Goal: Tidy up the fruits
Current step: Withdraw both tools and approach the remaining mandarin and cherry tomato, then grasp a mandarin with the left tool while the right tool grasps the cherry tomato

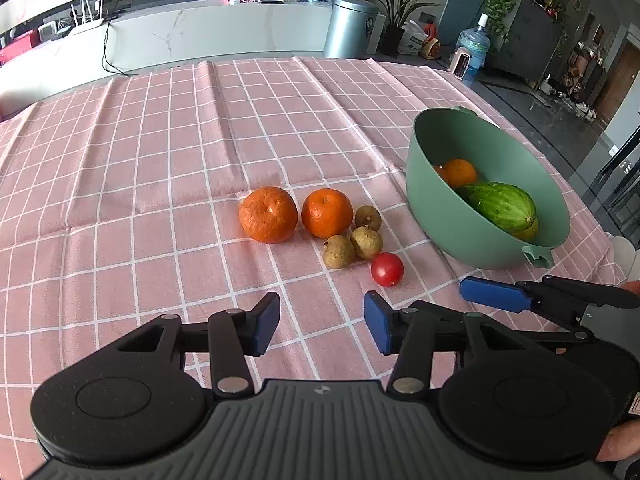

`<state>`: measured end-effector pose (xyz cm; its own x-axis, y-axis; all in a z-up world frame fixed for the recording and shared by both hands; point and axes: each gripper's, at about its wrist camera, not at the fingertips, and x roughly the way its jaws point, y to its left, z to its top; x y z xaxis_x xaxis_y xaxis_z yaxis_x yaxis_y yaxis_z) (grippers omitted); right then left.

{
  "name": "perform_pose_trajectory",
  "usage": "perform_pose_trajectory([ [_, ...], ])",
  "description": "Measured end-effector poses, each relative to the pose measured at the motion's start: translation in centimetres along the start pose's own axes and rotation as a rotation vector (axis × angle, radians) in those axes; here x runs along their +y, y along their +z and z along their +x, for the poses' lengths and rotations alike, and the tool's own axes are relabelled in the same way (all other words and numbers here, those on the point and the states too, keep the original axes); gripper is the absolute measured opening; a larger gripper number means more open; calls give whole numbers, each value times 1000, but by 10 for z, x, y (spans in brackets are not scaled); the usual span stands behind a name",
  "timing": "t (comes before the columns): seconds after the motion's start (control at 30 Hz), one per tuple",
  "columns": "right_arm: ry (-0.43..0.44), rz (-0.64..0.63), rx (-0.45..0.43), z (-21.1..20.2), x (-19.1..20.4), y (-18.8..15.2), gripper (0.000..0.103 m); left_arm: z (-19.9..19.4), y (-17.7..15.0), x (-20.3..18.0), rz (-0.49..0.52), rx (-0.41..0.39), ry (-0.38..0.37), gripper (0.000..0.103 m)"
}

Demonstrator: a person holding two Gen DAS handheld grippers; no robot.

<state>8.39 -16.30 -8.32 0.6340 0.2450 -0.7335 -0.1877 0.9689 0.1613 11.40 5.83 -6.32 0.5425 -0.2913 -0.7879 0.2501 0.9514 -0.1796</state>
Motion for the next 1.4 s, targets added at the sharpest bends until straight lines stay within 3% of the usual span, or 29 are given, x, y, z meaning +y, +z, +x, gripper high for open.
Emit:
perform_pose_trajectory([
  [0.4, 18, 20, 6, 24, -1, 10, 37, 16, 10, 17, -46, -9, 19, 49],
  [0.63, -18, 25, 3, 37, 1, 15, 36, 30, 21, 11, 62, -36, 93, 50],
  [0.97, -22, 34, 31, 50, -3, 17, 32, 55, 33, 3, 225, -43, 168, 59],
  [1.33, -5, 28, 35, 56, -5, 17, 27, 70, 35, 2, 270, -67, 187, 61],
  [1.4, -1, 26, 35, 56, -4, 17, 24, 70, 35, 0, 271, -68, 181, 55],
])
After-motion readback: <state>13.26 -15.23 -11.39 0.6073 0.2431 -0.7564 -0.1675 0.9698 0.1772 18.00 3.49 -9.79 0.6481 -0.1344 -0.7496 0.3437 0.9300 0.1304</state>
